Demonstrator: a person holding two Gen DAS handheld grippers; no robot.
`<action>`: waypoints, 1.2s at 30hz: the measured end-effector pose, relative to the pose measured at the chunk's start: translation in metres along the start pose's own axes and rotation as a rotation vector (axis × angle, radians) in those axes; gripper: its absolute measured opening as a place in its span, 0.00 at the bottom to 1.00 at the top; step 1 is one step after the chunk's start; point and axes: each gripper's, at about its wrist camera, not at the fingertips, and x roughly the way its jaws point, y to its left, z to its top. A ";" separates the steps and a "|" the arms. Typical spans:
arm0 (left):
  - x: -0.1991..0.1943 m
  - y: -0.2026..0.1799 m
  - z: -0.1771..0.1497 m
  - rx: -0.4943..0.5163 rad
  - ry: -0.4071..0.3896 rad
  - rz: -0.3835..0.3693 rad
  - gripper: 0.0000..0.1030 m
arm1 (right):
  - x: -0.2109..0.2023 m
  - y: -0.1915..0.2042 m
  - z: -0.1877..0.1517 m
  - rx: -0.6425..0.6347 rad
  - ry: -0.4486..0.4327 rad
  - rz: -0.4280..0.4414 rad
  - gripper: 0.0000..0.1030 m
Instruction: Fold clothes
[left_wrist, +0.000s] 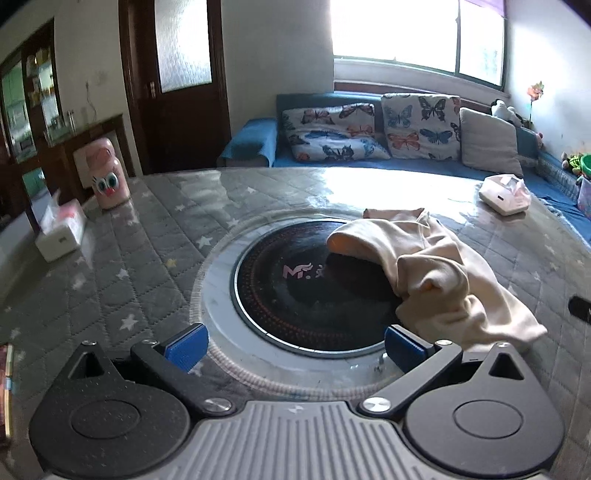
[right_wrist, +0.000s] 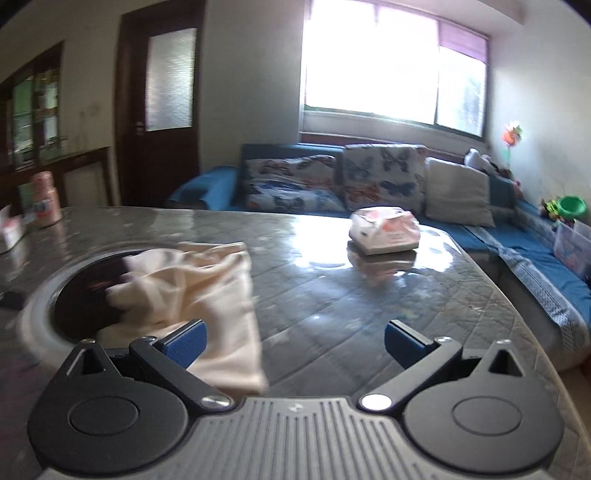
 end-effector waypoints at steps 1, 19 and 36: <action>-0.006 -0.001 -0.002 0.009 -0.009 0.003 1.00 | -0.010 0.006 -0.003 -0.011 -0.006 0.013 1.00; -0.098 -0.013 -0.055 0.094 -0.109 -0.122 1.00 | -0.144 0.076 -0.047 -0.137 -0.054 0.119 1.00; -0.069 -0.004 -0.031 0.077 -0.026 -0.120 1.00 | -0.107 0.091 -0.022 -0.128 0.050 0.124 0.94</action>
